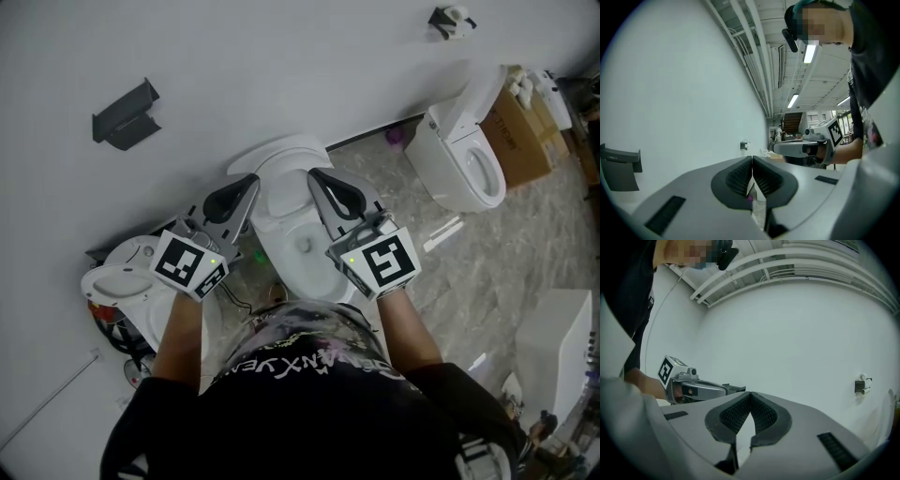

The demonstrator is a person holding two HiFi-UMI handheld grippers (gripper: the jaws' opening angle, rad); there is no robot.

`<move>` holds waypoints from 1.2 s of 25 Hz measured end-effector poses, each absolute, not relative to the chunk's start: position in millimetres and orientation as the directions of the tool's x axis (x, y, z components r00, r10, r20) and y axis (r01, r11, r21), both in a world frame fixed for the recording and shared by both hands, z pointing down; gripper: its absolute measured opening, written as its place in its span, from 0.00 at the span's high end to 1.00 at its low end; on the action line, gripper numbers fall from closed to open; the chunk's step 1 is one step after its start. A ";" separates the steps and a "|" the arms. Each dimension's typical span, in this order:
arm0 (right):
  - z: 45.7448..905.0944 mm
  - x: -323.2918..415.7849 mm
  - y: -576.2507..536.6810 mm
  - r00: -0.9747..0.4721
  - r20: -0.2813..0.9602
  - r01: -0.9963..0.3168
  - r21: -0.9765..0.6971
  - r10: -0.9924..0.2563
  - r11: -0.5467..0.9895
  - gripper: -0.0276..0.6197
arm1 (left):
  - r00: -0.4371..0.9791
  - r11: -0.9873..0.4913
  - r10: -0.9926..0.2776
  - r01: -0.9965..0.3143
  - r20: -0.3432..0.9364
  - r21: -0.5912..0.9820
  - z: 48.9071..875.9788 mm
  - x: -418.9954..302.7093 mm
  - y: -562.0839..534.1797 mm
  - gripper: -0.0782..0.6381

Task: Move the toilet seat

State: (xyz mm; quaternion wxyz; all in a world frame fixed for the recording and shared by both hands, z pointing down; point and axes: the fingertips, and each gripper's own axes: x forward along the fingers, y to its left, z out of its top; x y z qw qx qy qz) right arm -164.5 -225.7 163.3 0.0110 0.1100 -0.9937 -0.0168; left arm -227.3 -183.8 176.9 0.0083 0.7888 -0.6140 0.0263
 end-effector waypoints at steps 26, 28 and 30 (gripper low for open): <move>164.4 -157.5 -224.0 -0.970 0.017 -0.241 0.109 -0.244 0.964 0.95 | 0.265 -0.267 -0.962 -0.963 0.059 -0.031 176.3 -208.6 -184.7 0.86; 163.9 -155.6 -224.5 -0.969 0.016 -0.244 0.107 -0.247 0.964 0.95 | 0.270 -0.272 -0.961 -0.962 0.055 -0.035 174.6 -205.4 -185.4 0.86; 163.7 -153.1 -225.1 -0.968 0.013 -0.247 0.106 -0.250 0.963 0.95 | 0.274 -0.276 -0.960 -0.960 0.049 -0.037 173.0 -202.0 -186.1 0.86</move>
